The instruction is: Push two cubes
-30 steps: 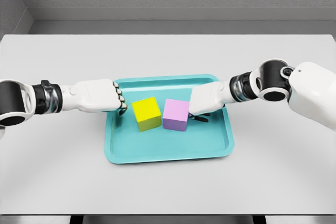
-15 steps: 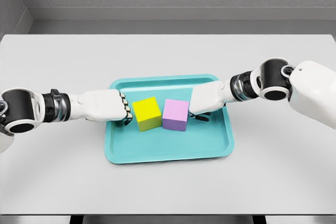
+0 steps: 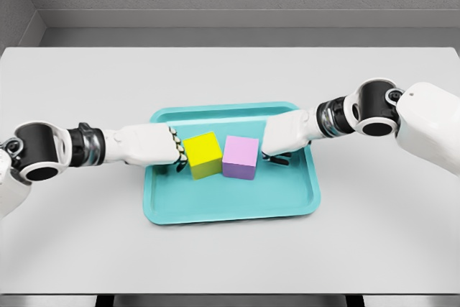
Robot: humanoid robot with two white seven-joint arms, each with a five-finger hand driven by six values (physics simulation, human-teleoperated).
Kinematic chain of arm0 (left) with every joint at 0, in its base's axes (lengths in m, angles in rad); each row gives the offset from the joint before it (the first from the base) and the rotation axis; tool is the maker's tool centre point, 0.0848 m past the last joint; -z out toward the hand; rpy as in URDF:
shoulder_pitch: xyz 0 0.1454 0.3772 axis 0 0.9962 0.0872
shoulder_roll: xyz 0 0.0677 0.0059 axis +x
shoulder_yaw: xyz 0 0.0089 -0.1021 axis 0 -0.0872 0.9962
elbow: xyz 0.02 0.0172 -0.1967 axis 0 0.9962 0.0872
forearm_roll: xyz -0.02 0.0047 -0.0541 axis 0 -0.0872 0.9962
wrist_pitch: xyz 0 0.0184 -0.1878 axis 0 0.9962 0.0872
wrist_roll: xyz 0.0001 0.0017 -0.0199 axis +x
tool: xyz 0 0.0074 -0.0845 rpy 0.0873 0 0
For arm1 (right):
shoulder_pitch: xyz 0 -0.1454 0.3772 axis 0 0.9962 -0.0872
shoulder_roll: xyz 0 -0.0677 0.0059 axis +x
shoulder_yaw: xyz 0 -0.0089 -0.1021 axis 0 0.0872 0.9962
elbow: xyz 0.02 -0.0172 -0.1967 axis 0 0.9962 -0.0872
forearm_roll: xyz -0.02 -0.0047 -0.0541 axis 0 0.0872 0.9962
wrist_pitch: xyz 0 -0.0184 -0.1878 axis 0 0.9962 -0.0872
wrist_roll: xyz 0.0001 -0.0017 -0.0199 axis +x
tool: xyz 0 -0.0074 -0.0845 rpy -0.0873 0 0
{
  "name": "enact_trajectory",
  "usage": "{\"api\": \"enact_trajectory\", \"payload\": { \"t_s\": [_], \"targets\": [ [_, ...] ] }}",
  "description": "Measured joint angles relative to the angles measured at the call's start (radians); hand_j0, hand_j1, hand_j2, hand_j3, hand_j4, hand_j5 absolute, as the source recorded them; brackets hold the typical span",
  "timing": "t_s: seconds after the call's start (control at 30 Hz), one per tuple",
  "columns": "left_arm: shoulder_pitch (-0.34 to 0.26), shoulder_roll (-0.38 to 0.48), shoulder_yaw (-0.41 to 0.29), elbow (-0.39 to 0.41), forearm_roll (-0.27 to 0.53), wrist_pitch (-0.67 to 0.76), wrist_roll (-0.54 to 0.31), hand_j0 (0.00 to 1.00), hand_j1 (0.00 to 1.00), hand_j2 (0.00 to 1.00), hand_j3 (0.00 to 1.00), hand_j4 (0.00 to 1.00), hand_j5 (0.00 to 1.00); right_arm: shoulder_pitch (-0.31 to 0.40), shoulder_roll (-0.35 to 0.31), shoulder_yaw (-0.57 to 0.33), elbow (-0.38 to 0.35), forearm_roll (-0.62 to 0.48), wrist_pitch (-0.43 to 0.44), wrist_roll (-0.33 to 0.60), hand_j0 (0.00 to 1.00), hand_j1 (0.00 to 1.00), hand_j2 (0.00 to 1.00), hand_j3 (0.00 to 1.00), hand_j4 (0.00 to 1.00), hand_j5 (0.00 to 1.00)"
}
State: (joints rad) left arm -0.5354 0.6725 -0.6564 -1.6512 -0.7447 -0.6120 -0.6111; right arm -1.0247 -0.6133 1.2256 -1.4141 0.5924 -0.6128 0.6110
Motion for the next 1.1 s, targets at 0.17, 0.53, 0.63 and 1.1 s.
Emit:
{"api": "enact_trajectory", "payload": {
  "t_s": [0.17, 0.53, 0.63, 1.1],
  "targets": [
    [0.0, -0.002, -0.001, 0.005, -0.004, -0.001, 0.0, 0.5, 0.5, 0.5, 0.5, 0.5, 0.5, 0.0, 0.002, 0.004, 0.004, 0.001, 0.0, 0.0, 0.16, 0.16, 0.16, 0.16, 0.16, 0.16],
    [-0.003, -0.033, 0.005, 0.015, -0.011, 0.0, -0.017, 0.5, 0.5, 0.5, 0.5, 0.5, 0.5, -0.014, 0.019, 0.019, 0.02, 0.011, -0.002, -0.002, 0.16, 0.16, 0.16, 0.16, 0.16, 0.16],
    [-0.006, -0.038, 0.008, 0.016, -0.017, -0.002, -0.026, 0.5, 0.5, 0.5, 0.5, 0.5, 0.5, -0.014, 0.019, 0.019, 0.02, 0.012, -0.002, -0.002, 0.16, 0.16, 0.16, 0.16, 0.16, 0.16],
    [-0.031, -0.038, -0.013, 0.018, -0.049, 0.012, -0.022, 0.5, 0.5, 0.5, 0.5, 0.5, 0.5, -0.015, 0.029, 0.017, 0.023, 0.025, -0.002, -0.001, 0.16, 0.16, 0.16, 0.16, 0.16, 0.16]
  ]
}}
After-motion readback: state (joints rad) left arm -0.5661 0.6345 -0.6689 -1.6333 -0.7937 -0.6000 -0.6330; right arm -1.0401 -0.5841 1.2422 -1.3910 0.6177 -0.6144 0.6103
